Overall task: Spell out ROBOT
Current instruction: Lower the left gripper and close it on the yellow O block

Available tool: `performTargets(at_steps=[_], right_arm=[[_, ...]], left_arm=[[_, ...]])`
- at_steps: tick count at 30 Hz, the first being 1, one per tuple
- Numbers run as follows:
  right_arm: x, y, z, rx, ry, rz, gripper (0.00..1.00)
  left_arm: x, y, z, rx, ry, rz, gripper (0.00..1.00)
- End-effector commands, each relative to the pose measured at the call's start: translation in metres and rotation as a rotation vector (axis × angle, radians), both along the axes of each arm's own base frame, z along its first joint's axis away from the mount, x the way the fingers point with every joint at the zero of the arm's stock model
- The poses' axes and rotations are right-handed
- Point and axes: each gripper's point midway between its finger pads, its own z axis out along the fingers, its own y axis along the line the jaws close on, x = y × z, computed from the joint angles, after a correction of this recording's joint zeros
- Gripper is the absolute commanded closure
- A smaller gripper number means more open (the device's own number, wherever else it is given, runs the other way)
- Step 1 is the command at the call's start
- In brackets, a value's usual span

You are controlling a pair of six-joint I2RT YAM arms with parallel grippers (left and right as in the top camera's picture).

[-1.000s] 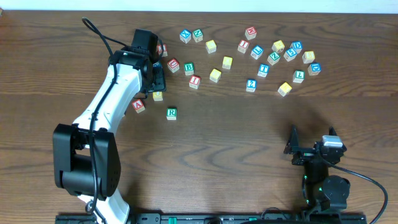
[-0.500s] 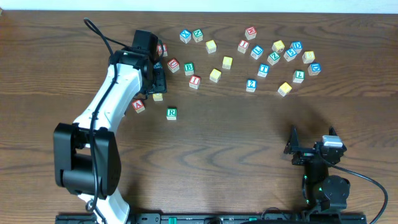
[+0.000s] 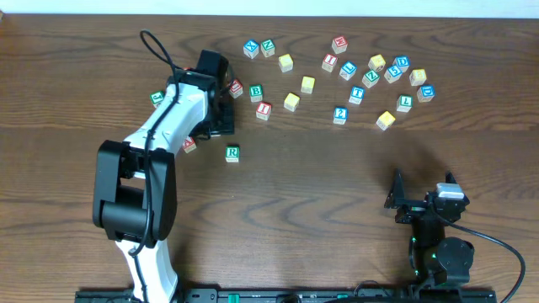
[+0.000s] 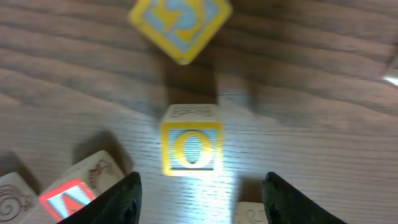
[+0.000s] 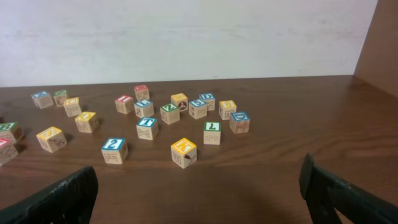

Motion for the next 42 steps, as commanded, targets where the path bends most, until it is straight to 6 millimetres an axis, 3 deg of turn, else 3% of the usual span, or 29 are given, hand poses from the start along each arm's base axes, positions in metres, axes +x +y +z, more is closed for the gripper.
performTargets(at_steps=[1, 42], right_arm=[[0.0, 0.001, 0.0, 0.006, -0.002, 0.001, 0.01], [0.0, 0.001, 0.0, 0.006, -0.002, 0.001, 0.01]], left_arm=[[0.012, -0.009, 0.015, -0.01, -0.049, -0.03, 0.39], [0.022, 0.004, 0.011, 0.062, -0.086, -0.002, 0.39]])
